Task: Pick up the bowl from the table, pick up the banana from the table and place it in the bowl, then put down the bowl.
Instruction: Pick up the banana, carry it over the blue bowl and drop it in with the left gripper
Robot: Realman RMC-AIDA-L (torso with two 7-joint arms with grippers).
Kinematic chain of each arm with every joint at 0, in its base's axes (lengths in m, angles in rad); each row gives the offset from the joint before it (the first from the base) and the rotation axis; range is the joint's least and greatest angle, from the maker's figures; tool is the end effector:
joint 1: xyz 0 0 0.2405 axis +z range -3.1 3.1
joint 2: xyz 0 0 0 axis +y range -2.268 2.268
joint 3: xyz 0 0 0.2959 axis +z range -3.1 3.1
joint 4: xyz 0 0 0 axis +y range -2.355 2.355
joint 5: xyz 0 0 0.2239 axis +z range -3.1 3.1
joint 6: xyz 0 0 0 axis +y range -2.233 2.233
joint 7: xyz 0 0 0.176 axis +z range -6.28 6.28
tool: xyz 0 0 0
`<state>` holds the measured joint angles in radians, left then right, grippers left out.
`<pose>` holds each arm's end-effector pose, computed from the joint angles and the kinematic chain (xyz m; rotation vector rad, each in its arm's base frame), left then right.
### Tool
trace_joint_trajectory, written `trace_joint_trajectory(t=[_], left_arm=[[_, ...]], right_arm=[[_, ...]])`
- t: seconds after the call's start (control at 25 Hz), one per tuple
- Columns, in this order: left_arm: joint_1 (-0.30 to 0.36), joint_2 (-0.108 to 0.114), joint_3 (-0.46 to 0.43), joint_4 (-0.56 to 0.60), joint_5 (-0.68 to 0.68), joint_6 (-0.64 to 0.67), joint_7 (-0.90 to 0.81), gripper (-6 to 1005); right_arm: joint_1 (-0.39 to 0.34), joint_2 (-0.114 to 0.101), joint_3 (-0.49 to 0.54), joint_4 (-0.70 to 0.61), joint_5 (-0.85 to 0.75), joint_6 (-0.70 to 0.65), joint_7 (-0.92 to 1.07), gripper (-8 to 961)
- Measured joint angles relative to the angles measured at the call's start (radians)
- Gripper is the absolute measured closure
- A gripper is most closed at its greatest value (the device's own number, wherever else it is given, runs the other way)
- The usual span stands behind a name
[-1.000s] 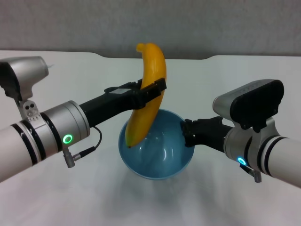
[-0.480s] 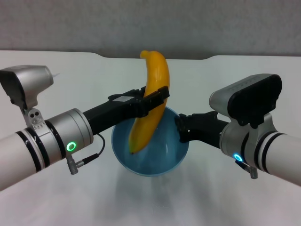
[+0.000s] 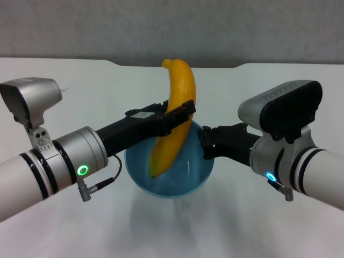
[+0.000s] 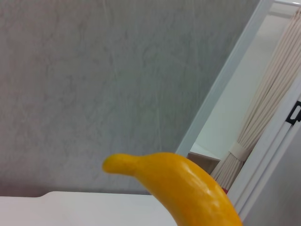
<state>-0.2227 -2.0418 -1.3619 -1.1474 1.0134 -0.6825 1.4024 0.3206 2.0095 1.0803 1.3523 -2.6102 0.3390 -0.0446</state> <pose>-0.1943 0.3778 -0.0840 -2.2843 -1.0185 -1.0312 0.1901 0.3920 -0.1233 -2.2537 0.7735 0.3478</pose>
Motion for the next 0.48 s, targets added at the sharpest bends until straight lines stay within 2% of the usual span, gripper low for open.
trace_joint_trajectory(t=[0.48], left_arm=[[0.005,-0.001,0.002,0.005,-0.002,0.013,0.038,364]], right_arm=[[0.000,0.000,-0.001,0.004,-0.001,0.000,0.000,904]])
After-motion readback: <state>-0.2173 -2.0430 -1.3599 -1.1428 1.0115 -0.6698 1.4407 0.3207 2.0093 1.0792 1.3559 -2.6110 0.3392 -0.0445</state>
